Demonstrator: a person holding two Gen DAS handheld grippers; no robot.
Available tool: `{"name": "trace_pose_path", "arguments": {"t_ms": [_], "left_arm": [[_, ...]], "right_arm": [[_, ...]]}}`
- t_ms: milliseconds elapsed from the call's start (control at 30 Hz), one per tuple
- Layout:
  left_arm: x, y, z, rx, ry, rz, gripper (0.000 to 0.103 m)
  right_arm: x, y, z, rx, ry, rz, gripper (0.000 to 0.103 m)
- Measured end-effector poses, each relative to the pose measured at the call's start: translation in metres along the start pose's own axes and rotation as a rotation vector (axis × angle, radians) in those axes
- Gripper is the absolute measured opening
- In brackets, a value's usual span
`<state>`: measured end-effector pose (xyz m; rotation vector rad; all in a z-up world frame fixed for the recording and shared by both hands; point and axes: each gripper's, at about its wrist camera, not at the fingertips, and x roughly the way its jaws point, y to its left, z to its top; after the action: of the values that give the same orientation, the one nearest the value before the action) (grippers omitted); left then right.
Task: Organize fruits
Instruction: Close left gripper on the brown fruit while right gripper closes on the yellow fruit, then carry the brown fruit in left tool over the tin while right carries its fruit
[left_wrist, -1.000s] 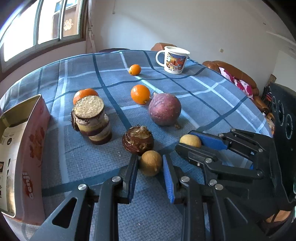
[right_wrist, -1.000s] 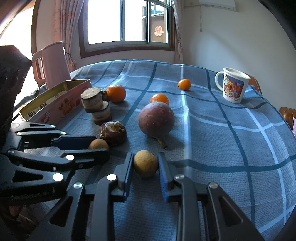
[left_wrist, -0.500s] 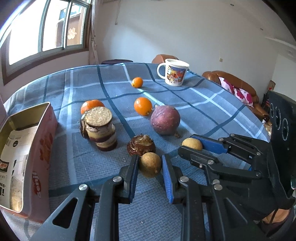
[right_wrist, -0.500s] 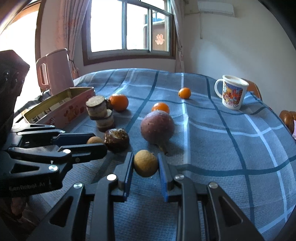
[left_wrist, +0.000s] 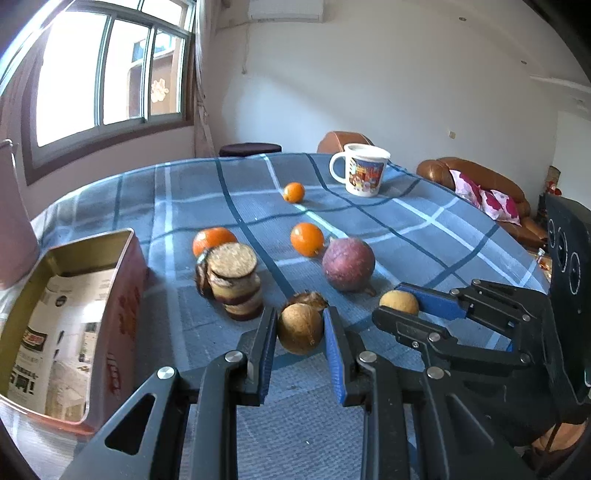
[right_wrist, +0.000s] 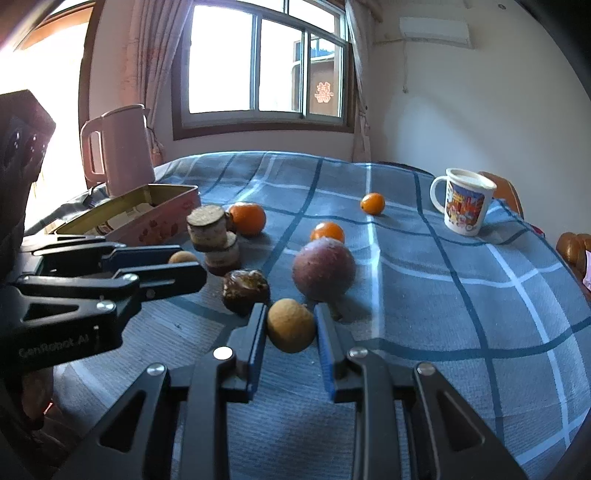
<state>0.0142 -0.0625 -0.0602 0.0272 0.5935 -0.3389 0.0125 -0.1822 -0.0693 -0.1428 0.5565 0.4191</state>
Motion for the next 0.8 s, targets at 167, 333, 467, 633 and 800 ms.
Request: {"name": "trace_pose_path", "arguments": {"t_ms": [167,333,467,633,800], "left_arm": [[-0.008,0.000,0.003,0.012,-0.038,0.031,0.027],[-0.015,0.000,0.005,0.019,-0.066,0.053,0.027],[-0.019,0.001,0.007,0.016,-0.082,0.070,0.027],[-0.024,0.004,0.010,0.011,-0.103,0.091,0.027],[-0.027,0.007,0.012,0.007,-0.119,0.103,0.027]], "right_arm": [[-0.007,0.004,0.003,-0.012,-0.026,0.001,0.029],[-0.011,0.008,0.007,-0.023,-0.046,0.003,0.029],[-0.015,0.013,0.011,-0.035,-0.062,0.006,0.029],[-0.018,0.017,0.017,-0.045,-0.086,0.008,0.029],[-0.020,0.020,0.020,-0.052,-0.097,0.009,0.029]]}}
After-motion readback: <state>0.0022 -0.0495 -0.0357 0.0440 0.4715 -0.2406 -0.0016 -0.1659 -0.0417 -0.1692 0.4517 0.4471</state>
